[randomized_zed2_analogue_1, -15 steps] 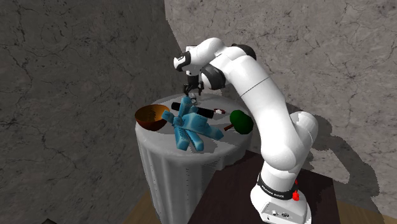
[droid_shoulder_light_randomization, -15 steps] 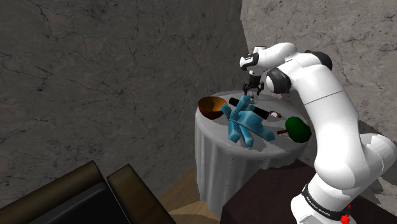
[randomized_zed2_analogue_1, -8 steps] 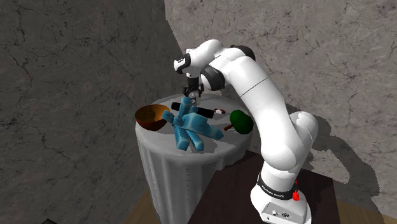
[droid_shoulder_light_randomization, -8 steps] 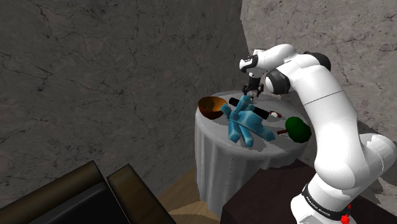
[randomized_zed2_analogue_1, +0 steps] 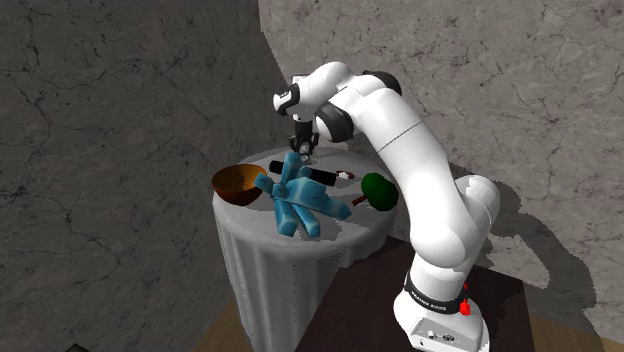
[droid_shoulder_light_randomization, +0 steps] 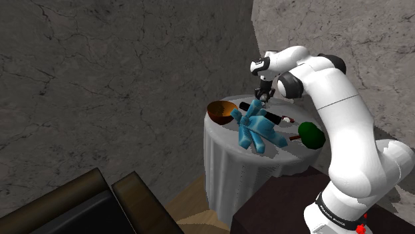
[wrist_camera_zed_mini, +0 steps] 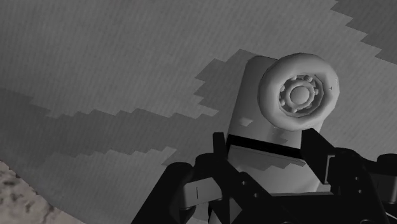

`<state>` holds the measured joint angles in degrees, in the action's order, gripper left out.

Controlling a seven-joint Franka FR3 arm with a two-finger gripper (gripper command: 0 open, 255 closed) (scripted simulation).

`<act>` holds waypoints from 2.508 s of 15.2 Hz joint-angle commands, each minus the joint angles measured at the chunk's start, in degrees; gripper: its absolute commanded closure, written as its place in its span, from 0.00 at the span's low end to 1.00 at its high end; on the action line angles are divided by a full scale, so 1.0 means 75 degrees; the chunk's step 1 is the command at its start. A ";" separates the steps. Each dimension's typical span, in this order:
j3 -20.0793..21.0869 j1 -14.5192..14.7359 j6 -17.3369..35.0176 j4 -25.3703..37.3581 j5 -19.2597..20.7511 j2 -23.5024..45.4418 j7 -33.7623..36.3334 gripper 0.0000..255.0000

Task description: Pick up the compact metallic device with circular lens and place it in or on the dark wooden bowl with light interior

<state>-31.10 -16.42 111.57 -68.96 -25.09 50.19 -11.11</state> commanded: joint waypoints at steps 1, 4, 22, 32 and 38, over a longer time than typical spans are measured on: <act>0.0010 0.0002 0.0002 -0.0018 -0.0001 0.0023 -0.0003 1.00; 0.0004 0.0007 -0.0009 -0.0025 0.0004 0.0006 -0.0002 1.00; -0.0189 -0.0114 -0.1459 0.0987 0.0274 -0.0520 0.0219 1.00; -0.0196 -0.0398 -0.2501 0.2135 0.0321 -0.0502 0.0378 1.00; -0.0129 -0.0743 -0.3313 0.3278 0.0274 -0.0262 0.0522 1.00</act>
<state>-32.15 -21.61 87.76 -45.78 -22.98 47.98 -7.41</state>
